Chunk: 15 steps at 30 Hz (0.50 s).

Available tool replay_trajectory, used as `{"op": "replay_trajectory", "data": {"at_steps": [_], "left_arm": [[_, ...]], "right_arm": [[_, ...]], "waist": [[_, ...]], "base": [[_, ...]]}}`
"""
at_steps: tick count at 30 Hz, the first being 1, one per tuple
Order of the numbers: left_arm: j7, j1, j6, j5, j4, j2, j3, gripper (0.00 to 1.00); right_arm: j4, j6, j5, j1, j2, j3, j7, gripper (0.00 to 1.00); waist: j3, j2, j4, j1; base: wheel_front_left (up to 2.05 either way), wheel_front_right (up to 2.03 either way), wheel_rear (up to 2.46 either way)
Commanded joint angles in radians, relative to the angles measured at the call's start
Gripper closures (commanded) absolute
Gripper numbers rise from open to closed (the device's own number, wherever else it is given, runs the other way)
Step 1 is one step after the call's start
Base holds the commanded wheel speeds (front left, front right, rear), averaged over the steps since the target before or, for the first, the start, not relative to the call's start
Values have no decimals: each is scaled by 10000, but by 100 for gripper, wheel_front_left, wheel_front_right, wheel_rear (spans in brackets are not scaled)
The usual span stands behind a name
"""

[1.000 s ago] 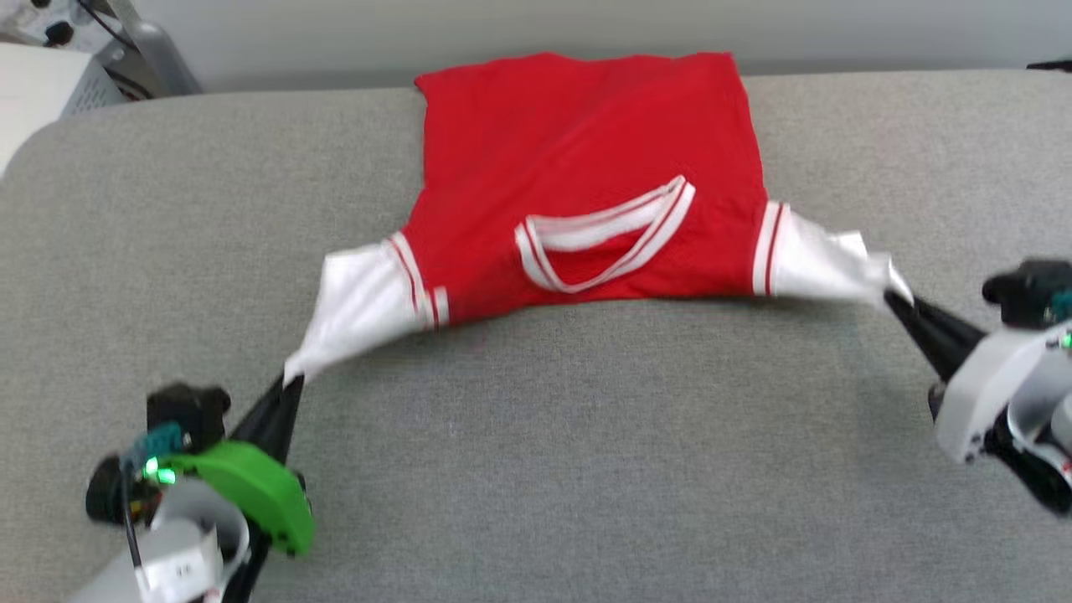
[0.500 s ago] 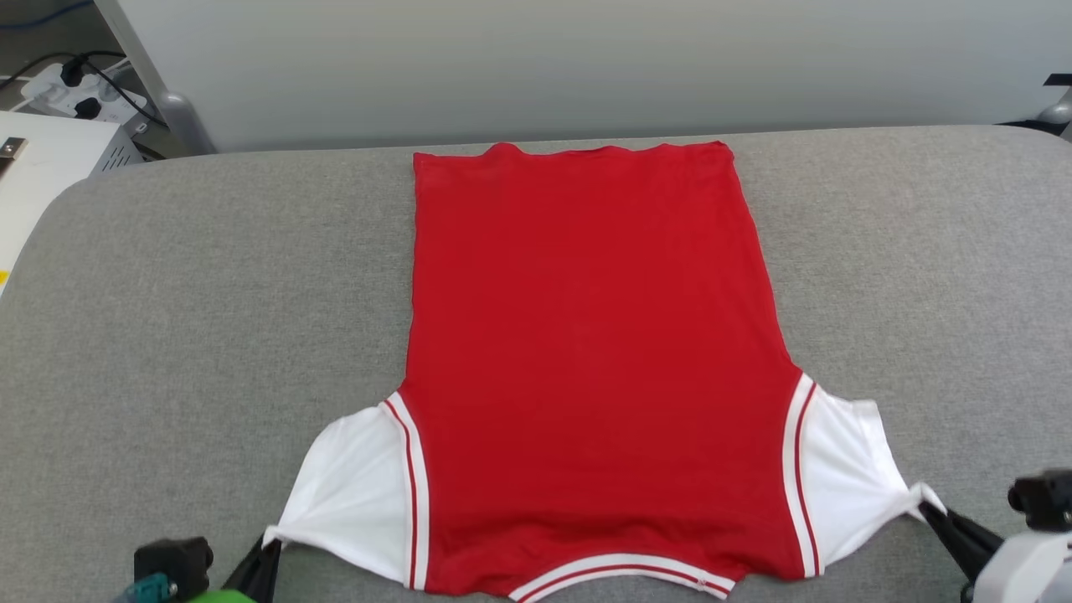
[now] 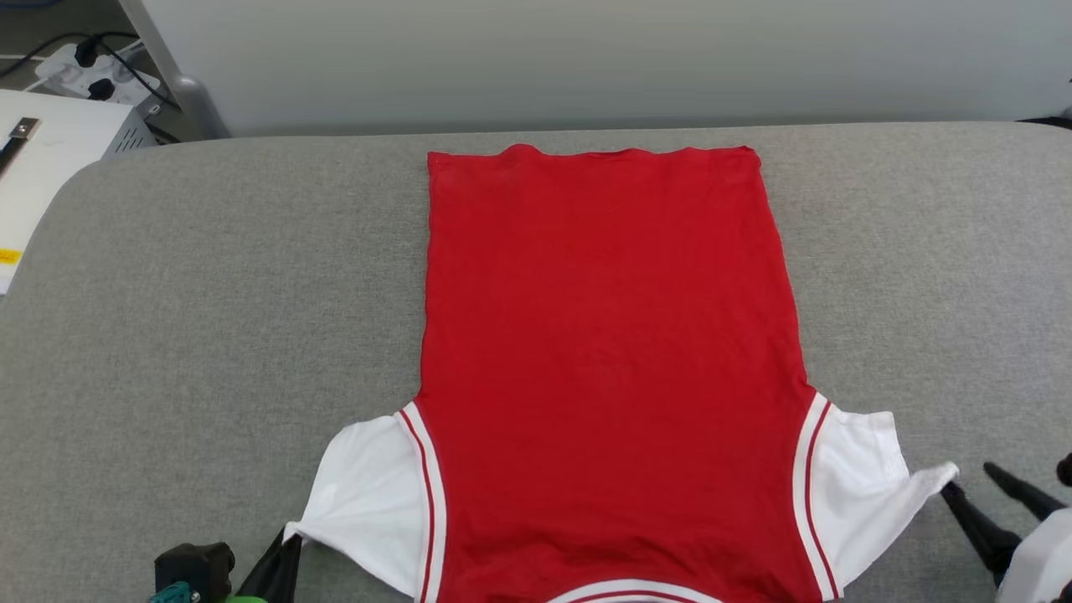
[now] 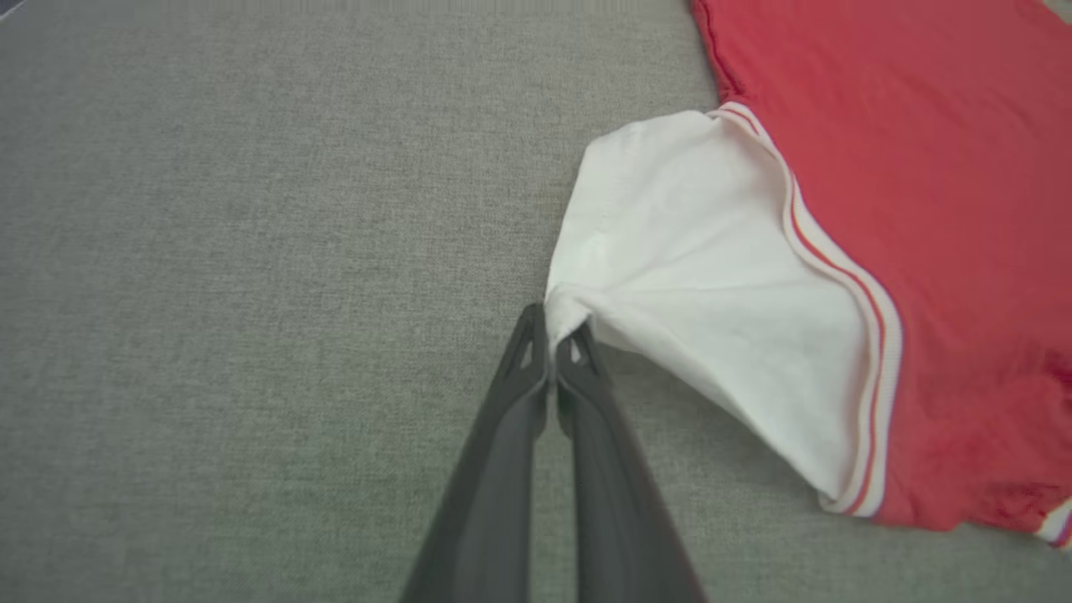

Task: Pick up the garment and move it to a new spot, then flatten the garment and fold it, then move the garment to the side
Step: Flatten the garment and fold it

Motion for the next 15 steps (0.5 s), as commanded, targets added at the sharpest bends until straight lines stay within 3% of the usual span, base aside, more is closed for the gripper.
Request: {"op": "replay_trajectory", "data": {"at_steps": [1,9,15], "left_arm": [[-58,-183,112,252,-169,-70,77,100],[-58,-671,743,1105,-1602,-270,345,100],[-58,-1178,1056,1685,-2588,-461,444,100]], "right_arm": [[-270,-9,-199,-254,-125,-376,35,0],[-2116,-9,-1128,-1796,-429,-3134,474,0],[-3010,-9,-1541,-4180,-331,-4224,2426,0]], "waist": [[122,0,105,1],[1040,0,669,1],[2278,0,1331,1]], "base": [[0,0,0],[0,0,0],[0,0,0]]}}
